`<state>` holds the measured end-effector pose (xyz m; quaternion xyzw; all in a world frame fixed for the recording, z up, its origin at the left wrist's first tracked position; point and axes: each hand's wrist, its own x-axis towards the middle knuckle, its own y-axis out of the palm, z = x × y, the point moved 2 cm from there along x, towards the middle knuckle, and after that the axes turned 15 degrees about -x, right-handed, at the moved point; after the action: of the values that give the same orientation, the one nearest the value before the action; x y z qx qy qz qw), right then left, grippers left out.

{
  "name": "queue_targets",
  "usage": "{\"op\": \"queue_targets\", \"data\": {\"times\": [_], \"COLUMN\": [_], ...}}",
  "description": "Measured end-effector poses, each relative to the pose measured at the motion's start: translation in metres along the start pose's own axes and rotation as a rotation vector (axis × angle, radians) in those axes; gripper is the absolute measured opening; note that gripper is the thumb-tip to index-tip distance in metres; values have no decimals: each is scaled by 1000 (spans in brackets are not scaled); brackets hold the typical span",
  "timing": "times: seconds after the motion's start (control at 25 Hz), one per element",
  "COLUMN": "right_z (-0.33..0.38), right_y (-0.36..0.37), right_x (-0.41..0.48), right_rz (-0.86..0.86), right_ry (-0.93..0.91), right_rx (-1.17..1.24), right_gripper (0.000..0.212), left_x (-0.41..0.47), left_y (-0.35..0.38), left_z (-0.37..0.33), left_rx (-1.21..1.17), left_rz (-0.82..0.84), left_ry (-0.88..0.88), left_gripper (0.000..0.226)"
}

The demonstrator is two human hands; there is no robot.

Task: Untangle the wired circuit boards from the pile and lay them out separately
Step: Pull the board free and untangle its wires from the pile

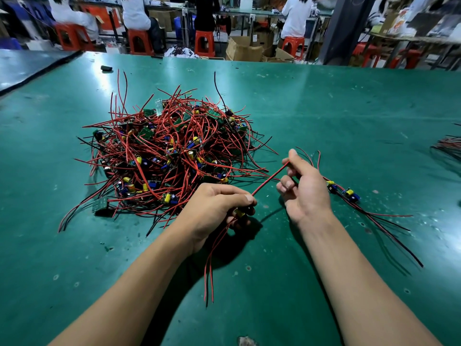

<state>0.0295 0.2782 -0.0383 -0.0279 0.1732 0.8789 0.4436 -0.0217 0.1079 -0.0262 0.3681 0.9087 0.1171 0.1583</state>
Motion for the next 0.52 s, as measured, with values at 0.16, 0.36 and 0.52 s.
{"op": "queue_targets", "data": {"times": [0.16, 0.36, 0.52], "right_z": [2, 2, 1], "right_y": [-3, -11, -15], "right_x": [1, 6, 7], "right_rz": [15, -155, -266], "right_ry": [-8, -345, -553], "right_rx": [20, -264, -503], "right_gripper": [25, 22, 21], "left_x": [-2, -2, -2], "left_y": [0, -3, -3], "left_z": [0, -2, -1], "left_rx": [-5, -30, -27], "left_rz": [13, -2, -1], "left_ry": [-18, -26, -30], "left_gripper": [11, 9, 9]}}
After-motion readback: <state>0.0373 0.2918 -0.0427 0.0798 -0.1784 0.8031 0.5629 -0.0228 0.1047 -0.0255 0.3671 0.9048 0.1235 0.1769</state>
